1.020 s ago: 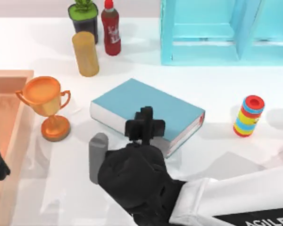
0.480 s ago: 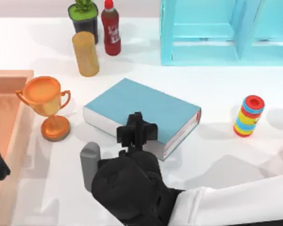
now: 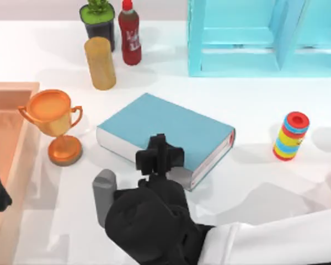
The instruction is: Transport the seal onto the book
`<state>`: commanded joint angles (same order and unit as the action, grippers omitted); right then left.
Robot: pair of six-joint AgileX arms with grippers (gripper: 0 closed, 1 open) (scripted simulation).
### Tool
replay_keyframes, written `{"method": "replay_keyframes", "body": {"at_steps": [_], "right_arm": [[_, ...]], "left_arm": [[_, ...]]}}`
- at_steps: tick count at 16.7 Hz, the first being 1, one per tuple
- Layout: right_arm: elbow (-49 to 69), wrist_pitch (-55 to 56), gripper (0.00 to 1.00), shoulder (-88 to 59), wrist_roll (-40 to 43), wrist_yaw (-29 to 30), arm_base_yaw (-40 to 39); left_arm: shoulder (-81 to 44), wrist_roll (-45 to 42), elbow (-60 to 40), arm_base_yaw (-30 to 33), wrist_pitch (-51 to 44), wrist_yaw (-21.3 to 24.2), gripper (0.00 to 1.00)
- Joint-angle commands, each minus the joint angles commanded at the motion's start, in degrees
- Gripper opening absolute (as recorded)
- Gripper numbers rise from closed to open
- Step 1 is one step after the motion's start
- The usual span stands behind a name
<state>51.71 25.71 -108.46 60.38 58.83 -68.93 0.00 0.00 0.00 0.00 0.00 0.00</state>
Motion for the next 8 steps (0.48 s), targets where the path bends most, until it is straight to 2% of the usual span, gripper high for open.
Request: {"method": "replay_keyframes", "body": {"at_steps": [8], "right_arm": [[-1.18,5.08,0.00,-4.09,0.21,0.27,-0.17]], "left_arm": [[0.00,0.00,0.00,0.00,0.00,0.00,1.00]]}}
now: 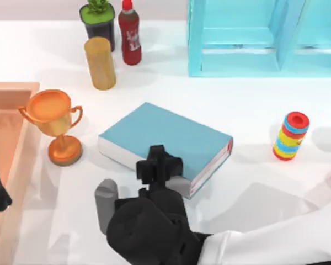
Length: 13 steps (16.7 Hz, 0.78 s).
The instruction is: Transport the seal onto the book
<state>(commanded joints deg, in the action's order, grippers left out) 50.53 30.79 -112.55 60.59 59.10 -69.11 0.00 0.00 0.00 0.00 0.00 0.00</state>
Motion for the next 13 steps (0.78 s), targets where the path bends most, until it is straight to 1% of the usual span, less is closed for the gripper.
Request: {"method": "replay_keyframes", "body": {"at_steps": [6,13], "right_arm": [[-0.59,1.91,0.00,-1.15,-0.24,-0.19,0.17],[-0.59,1.91,0.53,-1.15,-0.24,-0.19,0.17]], "left_arm": [[0.00,0.00,0.00,0.00,0.00,0.00,1.00],[0.00,0.00,0.00,0.00,0.00,0.00,1.00]]}}
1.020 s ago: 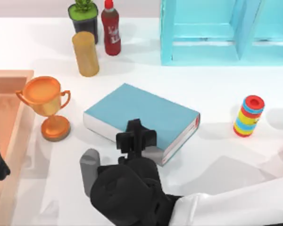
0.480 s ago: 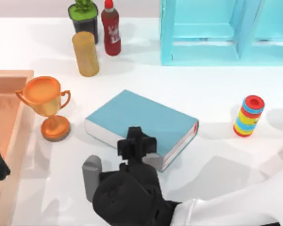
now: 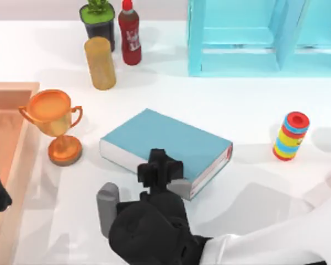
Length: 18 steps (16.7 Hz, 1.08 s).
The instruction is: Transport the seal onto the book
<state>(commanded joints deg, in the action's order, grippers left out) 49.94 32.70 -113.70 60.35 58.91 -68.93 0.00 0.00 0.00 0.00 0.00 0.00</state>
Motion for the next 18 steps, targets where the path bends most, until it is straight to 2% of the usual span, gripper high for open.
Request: {"method": "replay_keyframes", "body": {"at_steps": [6,18], "right_arm": [[0.00,0.00,0.98,0.00,0.00,0.00,0.00],[0.40,-1.79,1.00,-0.56,-1.82,0.61,-1.74]], "left_arm": [[0.00,0.00,0.00,0.00,0.00,0.00,1.00],[0.00,0.00,0.00,0.00,0.00,0.00,1.00]]}}
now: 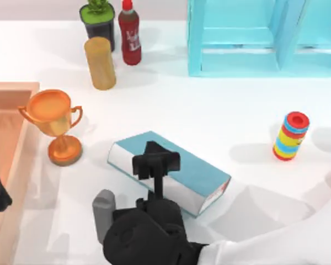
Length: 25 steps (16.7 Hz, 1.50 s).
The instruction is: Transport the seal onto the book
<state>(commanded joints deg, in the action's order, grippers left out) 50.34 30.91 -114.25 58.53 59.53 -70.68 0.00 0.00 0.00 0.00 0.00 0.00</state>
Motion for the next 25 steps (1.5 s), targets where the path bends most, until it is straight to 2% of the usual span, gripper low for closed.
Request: {"method": "replay_keyframes", "body": {"at_steps": [4,12,19,25], "right_arm": [[0.88,-8.52,1.00,-1.53,-7.55,3.36,-7.73],[3.91,-38.52,1.00,-1.98,-32.83,11.96,-21.98],[8.18,-56.92,1.00,2.38,-47.98,15.08,-23.42],[8.91,-58.79,1.00,2.94,-50.23,15.09,-23.48]], "left_arm": [[0.00,0.00,0.00,0.00,0.00,0.00,1.00],[0.00,0.00,0.00,0.00,0.00,0.00,1.00],[0.00,0.00,0.00,0.00,0.00,0.00,1.00],[0.00,0.00,0.00,0.00,0.00,0.00,1.00]]}}
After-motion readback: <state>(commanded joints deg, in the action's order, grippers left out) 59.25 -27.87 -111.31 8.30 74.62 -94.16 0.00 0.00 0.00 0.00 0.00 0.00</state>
